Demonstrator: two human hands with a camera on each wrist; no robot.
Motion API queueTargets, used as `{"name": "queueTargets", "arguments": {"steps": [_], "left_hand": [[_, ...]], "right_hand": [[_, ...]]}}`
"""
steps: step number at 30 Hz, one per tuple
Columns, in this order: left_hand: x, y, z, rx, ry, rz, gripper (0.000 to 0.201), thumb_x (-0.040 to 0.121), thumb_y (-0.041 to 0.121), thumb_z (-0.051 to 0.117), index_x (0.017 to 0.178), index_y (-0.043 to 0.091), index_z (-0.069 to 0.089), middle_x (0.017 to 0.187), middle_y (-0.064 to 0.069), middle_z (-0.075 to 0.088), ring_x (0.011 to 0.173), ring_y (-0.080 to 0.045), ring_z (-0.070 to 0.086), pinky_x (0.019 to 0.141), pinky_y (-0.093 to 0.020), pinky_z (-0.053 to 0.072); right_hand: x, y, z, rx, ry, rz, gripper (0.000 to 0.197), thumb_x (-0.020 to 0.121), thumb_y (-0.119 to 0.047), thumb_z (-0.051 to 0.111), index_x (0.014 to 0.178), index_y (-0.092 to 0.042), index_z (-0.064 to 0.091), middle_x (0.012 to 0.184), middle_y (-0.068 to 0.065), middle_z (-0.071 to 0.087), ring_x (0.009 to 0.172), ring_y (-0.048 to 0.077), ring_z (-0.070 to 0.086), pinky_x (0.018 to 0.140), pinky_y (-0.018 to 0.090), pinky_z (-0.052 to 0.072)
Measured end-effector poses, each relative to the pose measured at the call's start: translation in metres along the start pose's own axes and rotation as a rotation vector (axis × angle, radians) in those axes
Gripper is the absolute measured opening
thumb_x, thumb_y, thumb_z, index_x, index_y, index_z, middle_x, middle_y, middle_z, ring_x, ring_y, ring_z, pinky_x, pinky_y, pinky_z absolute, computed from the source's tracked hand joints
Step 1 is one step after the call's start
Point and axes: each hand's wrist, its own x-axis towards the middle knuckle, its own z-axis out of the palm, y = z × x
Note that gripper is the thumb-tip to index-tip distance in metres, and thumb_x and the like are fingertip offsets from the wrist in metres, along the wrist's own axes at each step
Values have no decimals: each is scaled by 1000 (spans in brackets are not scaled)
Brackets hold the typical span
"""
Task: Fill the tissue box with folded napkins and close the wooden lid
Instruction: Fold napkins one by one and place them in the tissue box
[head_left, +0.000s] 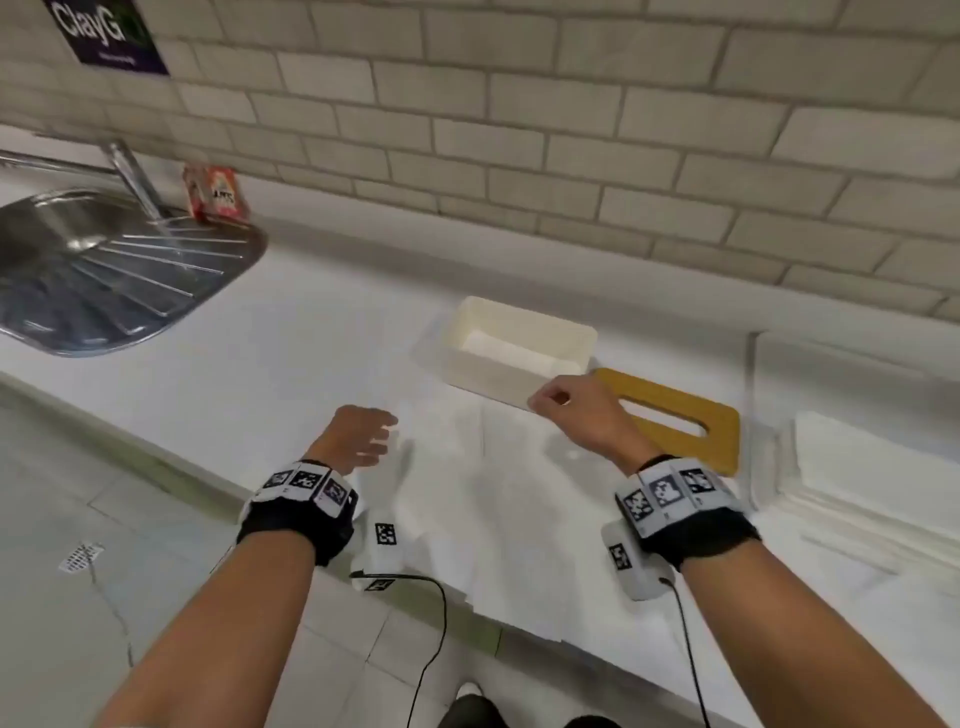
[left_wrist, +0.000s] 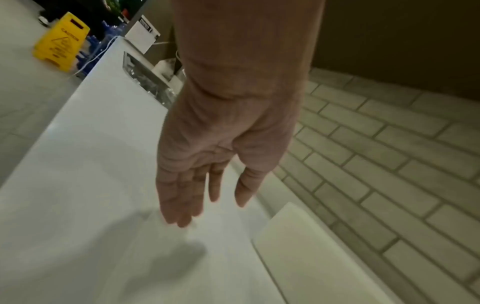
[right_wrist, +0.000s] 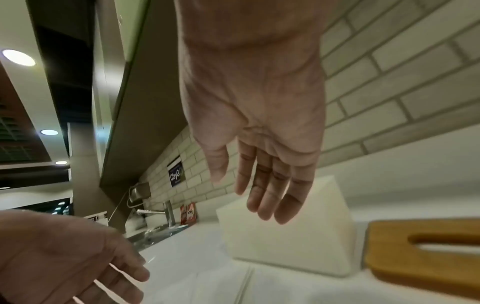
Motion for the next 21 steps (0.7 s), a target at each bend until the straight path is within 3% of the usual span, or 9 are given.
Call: {"name": "queueTargets", "arguments": {"steps": [1,3,5,6,8,10,13,18,21], "left_hand": [[5,-4,3,21,24,-39,9,92,8,56,89,2,63,86,-14,53,64,-26,52,62,-31,40],[14,-11,6,102,128,-147,28,85,7,64,109,-6,62,94,-21,59,75,-34,63,64,-36,47],[21,-14,11,164,186,-162,44,79,11,70,118,-7,60,119,-26,63,99,-42,66,84,-46,54],[24,-13,14,208,209,-168,47,78,14,73,118,-6,61,125,-27,61,101,-42,65,94,-49,52],[25,-11,19,333,236,-173,54,79,25,75,121,-6,60,129,-23,60,107,-39,63,101,-44,48],[26,-16,25,547,288,-182,57,85,36,69,125,-3,55,130,-18,57,121,-33,55,101,-38,44],[31,-27,37,679,346,-167,59,84,39,67,127,3,47,133,-18,45,122,-34,48,102,-43,43],[39,-30,45,603,435,-143,40,87,17,61,120,-1,50,129,-21,48,116,-38,52,96,-38,44],[45,-29,44,443,428,-139,52,86,10,66,128,-4,39,133,-22,45,120,-37,49,97,-38,43]], "right_hand": [[7,1,11,8,-35,18,20,90,-28,64,94,-9,71,95,3,69,89,19,63,73,27,46],[18,-1,30,26,-87,69,17,89,-27,66,92,-10,69,94,4,65,85,19,59,72,28,45],[28,0,53,44,-126,130,18,88,-28,66,95,-11,68,100,7,65,86,21,57,74,31,47],[31,0,61,49,-129,164,22,88,-28,66,98,-9,69,105,10,67,90,23,58,76,33,48],[37,3,73,33,-134,204,28,88,-27,65,104,-4,69,114,12,67,101,28,62,84,36,51],[40,5,79,-4,-137,237,31,89,-24,61,103,2,69,113,16,68,107,32,62,93,41,51],[48,9,80,-36,-112,279,34,89,-22,59,107,6,67,112,18,68,108,33,61,95,42,50],[61,17,88,-131,-156,347,41,88,-27,58,119,0,58,125,13,59,118,32,55,90,31,45],[67,20,97,-208,-182,335,37,86,-27,60,110,1,61,120,15,63,111,32,59,79,28,42]]}}
